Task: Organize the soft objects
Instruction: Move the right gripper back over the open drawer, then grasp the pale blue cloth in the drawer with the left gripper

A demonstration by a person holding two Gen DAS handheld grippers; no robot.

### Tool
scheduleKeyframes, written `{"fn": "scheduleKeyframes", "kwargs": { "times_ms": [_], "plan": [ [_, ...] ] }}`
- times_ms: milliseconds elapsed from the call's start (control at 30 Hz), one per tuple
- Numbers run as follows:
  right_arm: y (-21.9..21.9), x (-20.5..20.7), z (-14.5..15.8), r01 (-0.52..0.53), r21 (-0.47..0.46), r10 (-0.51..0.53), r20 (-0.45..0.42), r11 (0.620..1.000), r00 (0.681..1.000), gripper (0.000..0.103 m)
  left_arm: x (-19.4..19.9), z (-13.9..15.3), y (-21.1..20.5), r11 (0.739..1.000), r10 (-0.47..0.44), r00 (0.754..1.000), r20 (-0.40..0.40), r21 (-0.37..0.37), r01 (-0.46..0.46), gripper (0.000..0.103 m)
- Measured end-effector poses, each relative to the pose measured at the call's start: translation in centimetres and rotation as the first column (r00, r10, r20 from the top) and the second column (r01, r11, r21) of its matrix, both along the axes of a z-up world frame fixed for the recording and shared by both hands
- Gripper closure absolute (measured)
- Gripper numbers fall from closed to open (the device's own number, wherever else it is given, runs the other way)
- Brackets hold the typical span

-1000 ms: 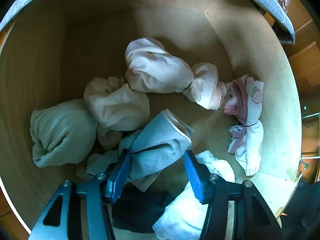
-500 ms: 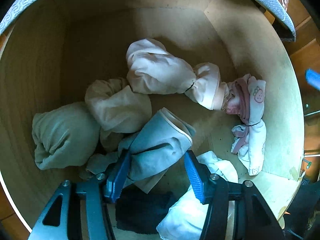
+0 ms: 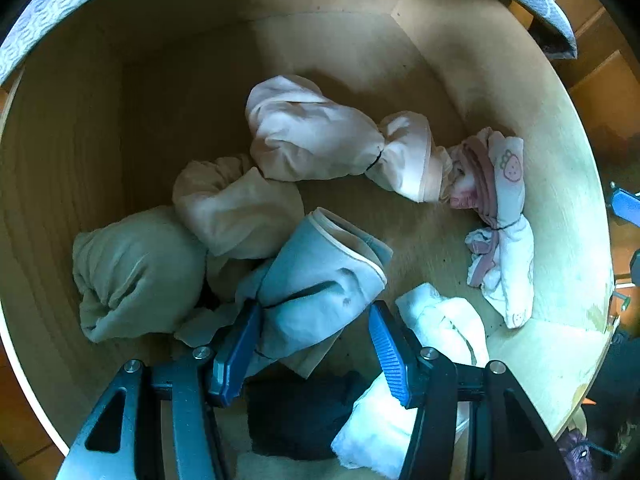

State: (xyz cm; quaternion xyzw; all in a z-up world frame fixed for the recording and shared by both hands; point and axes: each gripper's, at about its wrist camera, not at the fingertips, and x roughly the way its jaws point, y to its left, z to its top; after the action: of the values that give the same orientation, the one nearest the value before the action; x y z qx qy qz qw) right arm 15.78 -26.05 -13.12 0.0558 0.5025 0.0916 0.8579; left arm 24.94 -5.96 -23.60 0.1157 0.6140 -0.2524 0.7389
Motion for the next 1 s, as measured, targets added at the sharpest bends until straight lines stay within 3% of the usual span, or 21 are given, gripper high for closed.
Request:
{"fn": "scheduleKeyframes", "kwargs": {
  "times_ms": [333,433,533,667,700,733,767,1000],
  "plan": [
    [0.1,-1.0,0.3,0.035,0.053,-0.036,0.022,0.998,0.999,0.033,-0.9,0.6,0.2,0.998,-0.063,0.998,0.016,0.006,0.063,0.042],
    [0.0,-1.1,0.3,0.043,0.063,-0.045,0.03,0.997,0.999,0.033,-1.3,0.8,-0.3,0.992,-0.111,0.993,0.038,0.061,0.108,0.033],
    [0.0,-1.1,0.3,0.041,0.066,-0.043,0.029,0.997,0.999,0.033,-1.7,0.1,-1.0,0.979,-0.165,0.985,0.041,0.127,0.159,0.031],
    [0.1,-0.9,0.1,0.041,0.069,-0.043,0.027,0.997,0.999,0.033,-1.2,-0.6,-1.4,0.983,-0.136,0.99,0.046,0.134,0.129,0.031],
    [0.1,-0.8,0.1,0.04,0.066,-0.042,0.026,0.997,0.999,0.033,-1.0,-0.8,-1.3,0.985,-0.115,0.992,0.05,0.136,0.107,0.038],
    [0.2,-0.7,0.0,0.037,0.065,-0.039,0.023,0.997,0.999,0.033,-0.7,-1.0,-1.1,0.988,-0.081,0.995,0.052,0.134,0.073,0.057],
    [0.2,-0.6,-0.1,0.035,0.065,-0.037,0.021,0.997,0.999,0.033,-0.3,-1.4,-0.9,0.989,-0.06,0.997,0.039,0.136,0.054,0.062],
    [1.0,0.3,-1.9,0.003,0.031,-0.002,-0.034,1.0,0.999,0.033,-0.8,-0.5,-0.9,0.993,-0.074,0.995,0.063,0.101,0.068,0.072]
  ]
}}
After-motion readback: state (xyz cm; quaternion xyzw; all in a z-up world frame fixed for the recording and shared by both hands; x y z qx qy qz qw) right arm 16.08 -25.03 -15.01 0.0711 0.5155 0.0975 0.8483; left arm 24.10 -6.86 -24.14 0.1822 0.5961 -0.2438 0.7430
